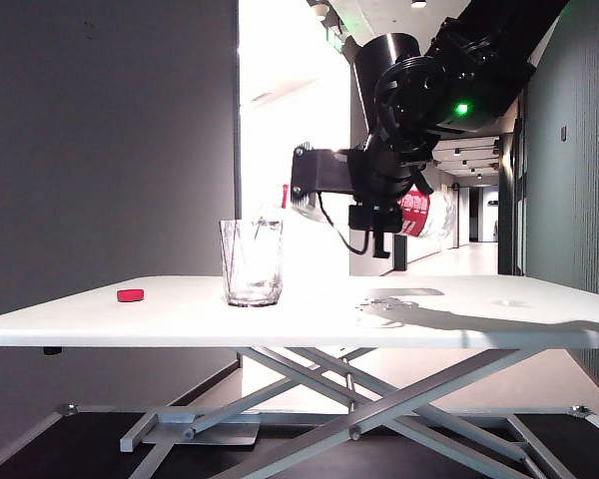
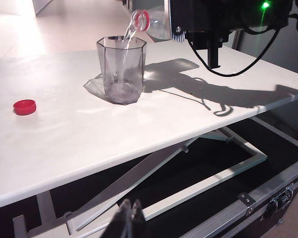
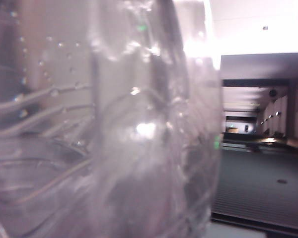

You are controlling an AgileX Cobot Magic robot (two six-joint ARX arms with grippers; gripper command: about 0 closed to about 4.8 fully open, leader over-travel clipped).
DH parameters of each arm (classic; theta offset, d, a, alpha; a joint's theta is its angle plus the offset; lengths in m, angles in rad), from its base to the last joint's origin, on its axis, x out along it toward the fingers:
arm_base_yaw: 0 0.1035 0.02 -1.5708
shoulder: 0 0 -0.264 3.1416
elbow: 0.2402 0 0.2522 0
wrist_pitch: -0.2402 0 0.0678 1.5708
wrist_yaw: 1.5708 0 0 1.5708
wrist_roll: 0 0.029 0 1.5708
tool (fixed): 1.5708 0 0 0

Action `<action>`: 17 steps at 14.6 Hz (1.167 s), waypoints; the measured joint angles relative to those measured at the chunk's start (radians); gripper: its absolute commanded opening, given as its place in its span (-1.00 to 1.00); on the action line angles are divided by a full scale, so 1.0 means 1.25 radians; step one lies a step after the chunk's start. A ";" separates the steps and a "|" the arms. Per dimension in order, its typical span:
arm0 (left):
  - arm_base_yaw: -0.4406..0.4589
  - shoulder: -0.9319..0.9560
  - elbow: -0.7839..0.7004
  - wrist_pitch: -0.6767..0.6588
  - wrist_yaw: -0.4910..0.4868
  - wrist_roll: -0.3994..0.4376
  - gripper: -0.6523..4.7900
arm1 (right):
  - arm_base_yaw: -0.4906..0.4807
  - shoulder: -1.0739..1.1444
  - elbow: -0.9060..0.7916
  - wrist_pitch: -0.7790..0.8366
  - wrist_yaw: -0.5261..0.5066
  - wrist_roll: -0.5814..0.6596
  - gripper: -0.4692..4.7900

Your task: Pick up the mineral water bottle on the table and pour water into the mug until it's half full.

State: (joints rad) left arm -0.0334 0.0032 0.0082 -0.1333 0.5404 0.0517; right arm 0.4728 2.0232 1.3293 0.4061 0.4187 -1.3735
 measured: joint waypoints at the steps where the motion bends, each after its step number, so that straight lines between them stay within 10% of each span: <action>1: 0.000 0.000 0.000 0.000 0.000 0.000 -0.78 | 0.000 0.000 0.000 -0.001 0.009 -0.027 -0.14; 17: 0.000 0.000 0.000 0.000 0.000 0.000 -0.78 | 0.001 0.000 0.000 0.012 0.036 -0.079 -0.14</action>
State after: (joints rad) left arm -0.0334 0.0032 0.0082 -0.1333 0.5407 0.0513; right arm 0.4736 2.0228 1.3293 0.4206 0.4637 -1.4723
